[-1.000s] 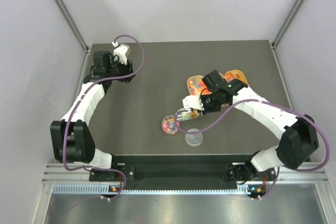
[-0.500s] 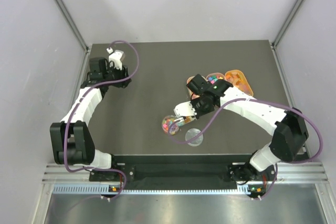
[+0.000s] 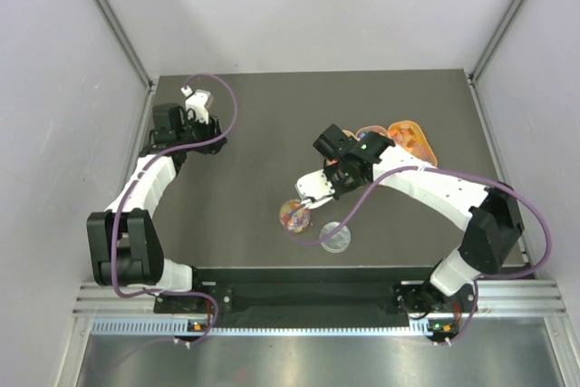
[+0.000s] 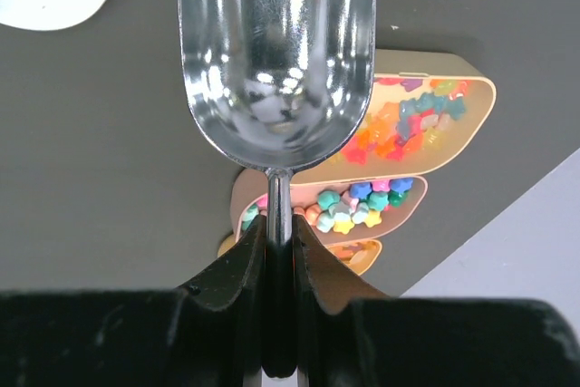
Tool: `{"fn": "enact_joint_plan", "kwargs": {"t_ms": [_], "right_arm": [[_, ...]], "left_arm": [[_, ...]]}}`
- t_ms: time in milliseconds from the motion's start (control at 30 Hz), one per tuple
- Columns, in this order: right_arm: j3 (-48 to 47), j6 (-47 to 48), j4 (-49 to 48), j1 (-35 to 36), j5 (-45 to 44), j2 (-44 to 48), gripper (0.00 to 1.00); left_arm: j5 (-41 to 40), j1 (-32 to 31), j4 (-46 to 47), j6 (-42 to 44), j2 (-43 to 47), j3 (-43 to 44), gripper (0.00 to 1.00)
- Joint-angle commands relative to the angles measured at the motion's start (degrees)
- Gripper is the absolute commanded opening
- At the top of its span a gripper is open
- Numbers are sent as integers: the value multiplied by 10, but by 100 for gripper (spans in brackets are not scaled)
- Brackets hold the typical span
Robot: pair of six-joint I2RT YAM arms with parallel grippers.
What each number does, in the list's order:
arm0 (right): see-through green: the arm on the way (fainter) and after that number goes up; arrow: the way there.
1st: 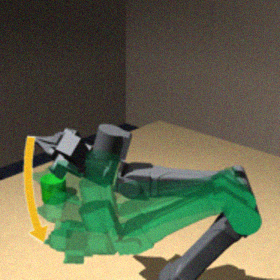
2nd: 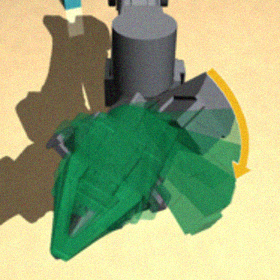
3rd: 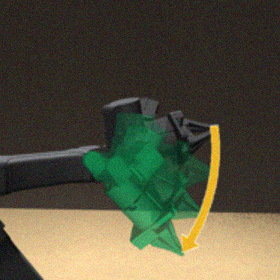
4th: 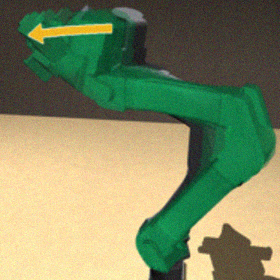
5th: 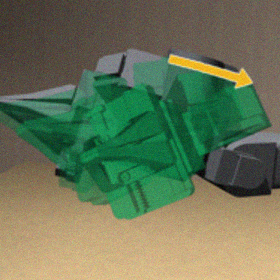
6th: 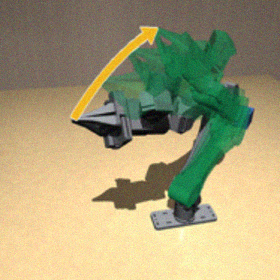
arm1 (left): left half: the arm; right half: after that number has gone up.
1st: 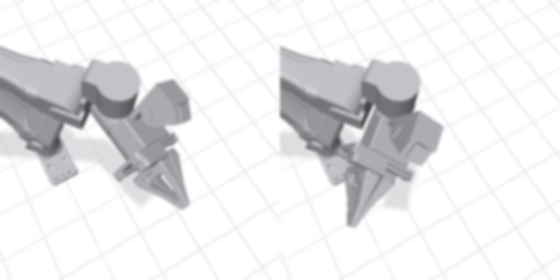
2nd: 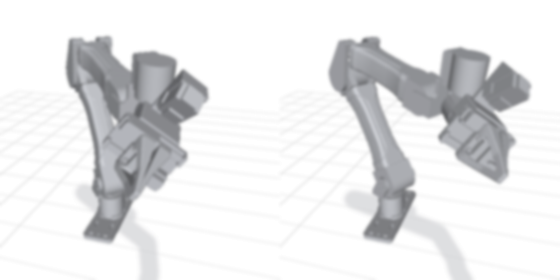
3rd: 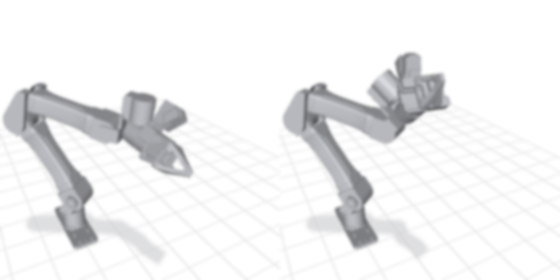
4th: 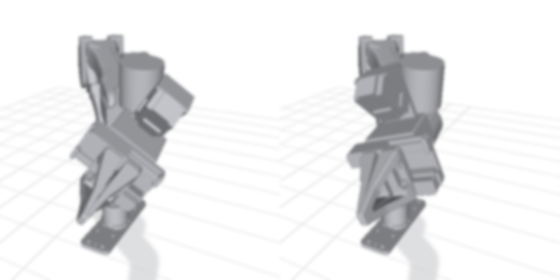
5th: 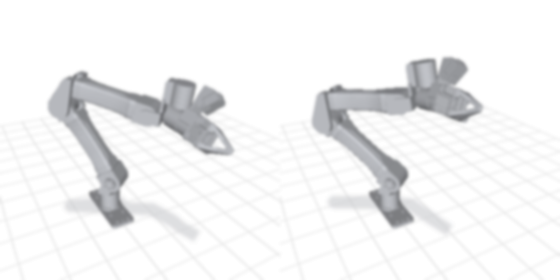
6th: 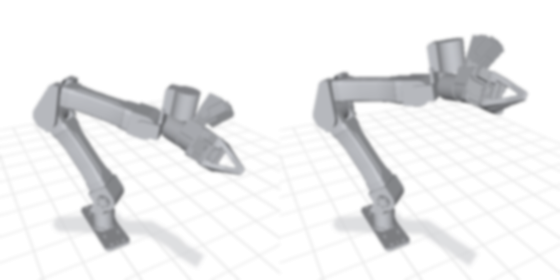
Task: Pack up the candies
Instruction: Place the fake candies in the packing bottle, then place the spatula at the center of the board.
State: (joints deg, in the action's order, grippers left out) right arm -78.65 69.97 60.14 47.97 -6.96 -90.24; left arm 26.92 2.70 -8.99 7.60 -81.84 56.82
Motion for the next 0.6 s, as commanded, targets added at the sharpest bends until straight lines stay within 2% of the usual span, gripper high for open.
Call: {"fn": "enact_joint_plan", "kwargs": {"t_ms": [0, 233, 300, 333, 567], "right_arm": [[-6, -2, 9, 12, -24, 12, 0], [44, -44, -20, -24, -23, 70, 0], [63, -89, -39, -77, 5, 86, 0], [73, -108, -49, -130, 34, 103, 0], [191, -330, -202, -364, 81, 176, 0]], "left_arm": [[17, 5, 42, -3, 20, 0, 49], [28, 5, 40, -7, 1, 17, 49], [40, 5, 41, -9, -9, 27, 49], [45, 5, 41, -8, -15, 29, 49], [39, 5, -7, -1, -62, 79, 50]]}}
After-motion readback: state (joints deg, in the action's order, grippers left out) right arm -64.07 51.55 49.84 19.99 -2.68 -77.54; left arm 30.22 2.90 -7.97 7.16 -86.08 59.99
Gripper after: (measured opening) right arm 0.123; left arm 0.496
